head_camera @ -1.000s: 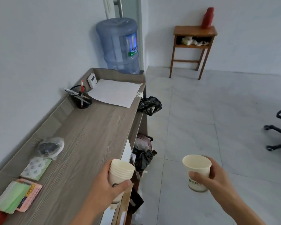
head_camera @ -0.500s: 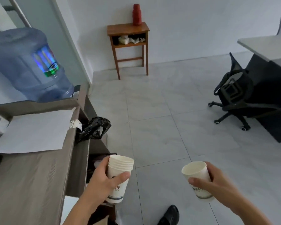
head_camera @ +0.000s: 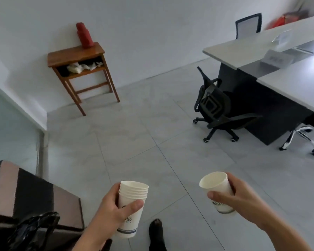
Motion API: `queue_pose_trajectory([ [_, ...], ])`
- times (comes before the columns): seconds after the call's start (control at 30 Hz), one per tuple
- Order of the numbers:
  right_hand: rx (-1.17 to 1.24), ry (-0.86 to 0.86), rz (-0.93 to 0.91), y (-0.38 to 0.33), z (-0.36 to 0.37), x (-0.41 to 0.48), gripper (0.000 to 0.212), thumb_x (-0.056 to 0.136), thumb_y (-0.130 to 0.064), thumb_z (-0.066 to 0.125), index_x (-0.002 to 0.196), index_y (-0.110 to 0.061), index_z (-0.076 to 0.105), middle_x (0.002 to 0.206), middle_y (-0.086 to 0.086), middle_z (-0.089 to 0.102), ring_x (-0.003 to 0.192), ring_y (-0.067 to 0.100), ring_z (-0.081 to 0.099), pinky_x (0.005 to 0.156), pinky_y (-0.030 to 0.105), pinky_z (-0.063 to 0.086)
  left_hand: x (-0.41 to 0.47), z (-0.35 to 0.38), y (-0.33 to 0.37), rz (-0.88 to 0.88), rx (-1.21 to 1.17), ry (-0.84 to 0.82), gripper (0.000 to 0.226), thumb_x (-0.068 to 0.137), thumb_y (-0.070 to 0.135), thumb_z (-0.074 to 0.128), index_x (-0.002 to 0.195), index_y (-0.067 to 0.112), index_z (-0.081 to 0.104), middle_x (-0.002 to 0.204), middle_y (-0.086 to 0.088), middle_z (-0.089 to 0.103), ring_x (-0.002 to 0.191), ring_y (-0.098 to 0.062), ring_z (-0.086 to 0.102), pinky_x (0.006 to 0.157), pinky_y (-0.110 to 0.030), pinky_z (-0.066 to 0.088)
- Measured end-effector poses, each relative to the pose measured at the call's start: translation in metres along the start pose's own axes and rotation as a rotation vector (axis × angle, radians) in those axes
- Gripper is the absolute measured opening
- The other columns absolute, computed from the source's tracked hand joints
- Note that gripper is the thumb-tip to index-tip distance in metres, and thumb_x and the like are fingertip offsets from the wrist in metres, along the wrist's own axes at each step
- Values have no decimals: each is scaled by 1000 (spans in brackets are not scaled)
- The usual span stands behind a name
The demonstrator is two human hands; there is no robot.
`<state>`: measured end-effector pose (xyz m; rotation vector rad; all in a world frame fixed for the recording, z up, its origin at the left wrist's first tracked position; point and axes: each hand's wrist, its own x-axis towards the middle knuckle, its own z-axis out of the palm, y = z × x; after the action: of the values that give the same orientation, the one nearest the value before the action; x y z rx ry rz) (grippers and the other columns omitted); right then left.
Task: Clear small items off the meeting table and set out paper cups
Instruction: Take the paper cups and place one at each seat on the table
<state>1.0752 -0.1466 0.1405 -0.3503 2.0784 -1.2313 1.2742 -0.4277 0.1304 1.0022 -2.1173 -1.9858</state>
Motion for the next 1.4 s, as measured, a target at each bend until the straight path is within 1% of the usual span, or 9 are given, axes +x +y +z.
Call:
queue_pose_trajectory([
  [0.37,124,323,70,-37,-116,120,51,62,-36,88,106,-30,63,95,-2,72,80,6,69,63,19,57,261,88,133,102,156,-403,62,51,47,86,106,28,63,98,2,74,86,-11,72,67,-22,55],
  [0.43,166,405,78,-37,-137,129,47,65,-30,89,105,-30,63,92,-3,72,78,4,69,62,15,55,296,118,160,117,195,-508,58,52,46,86,104,32,64,100,3,74,88,-11,71,68,-21,55],
  [0.57,230,476,164,-20,-176,143,42,70,-23,88,106,-26,65,92,1,74,80,13,72,67,21,56,355,182,197,152,251,-670,47,54,47,86,96,44,65,101,5,73,88,-9,71,68,-19,55],
  [0.73,251,516,224,11,-253,181,42,71,-24,87,107,-23,66,92,1,75,80,12,72,67,17,55,422,263,221,159,299,-746,49,54,48,88,97,45,64,103,4,73,89,-9,71,69,-17,55],
  [0.83,268,567,214,22,-314,216,43,70,-24,88,106,-22,66,92,3,75,82,19,73,71,26,58,460,312,240,171,316,-745,59,53,47,88,106,37,63,103,1,74,90,-12,71,72,-21,56],
  [0.93,258,577,173,18,-373,253,57,55,-39,89,105,-24,66,89,1,75,80,16,72,67,24,58,494,359,273,208,324,-728,72,49,50,90,112,29,61,102,0,74,88,-12,72,72,-22,55],
  [1.1,254,523,148,15,-459,311,51,63,-36,89,105,-30,62,93,-4,71,82,12,70,66,24,58,542,429,307,201,299,-746,64,52,55,88,109,44,61,103,3,74,91,-10,71,69,-19,56],
  [1.23,287,531,158,19,-506,342,62,51,-48,86,106,-29,64,91,-4,73,79,5,69,63,17,54,582,477,319,159,322,-774,78,45,53,91,114,39,58,108,5,73,94,-11,71,73,-22,56],
  [1.4,332,578,246,40,-564,383,57,56,-39,83,107,-24,64,93,1,73,75,6,70,63,18,54,655,539,351,164,357,-821,63,53,49,89,109,40,62,105,2,74,91,-12,72,70,-21,58],
])
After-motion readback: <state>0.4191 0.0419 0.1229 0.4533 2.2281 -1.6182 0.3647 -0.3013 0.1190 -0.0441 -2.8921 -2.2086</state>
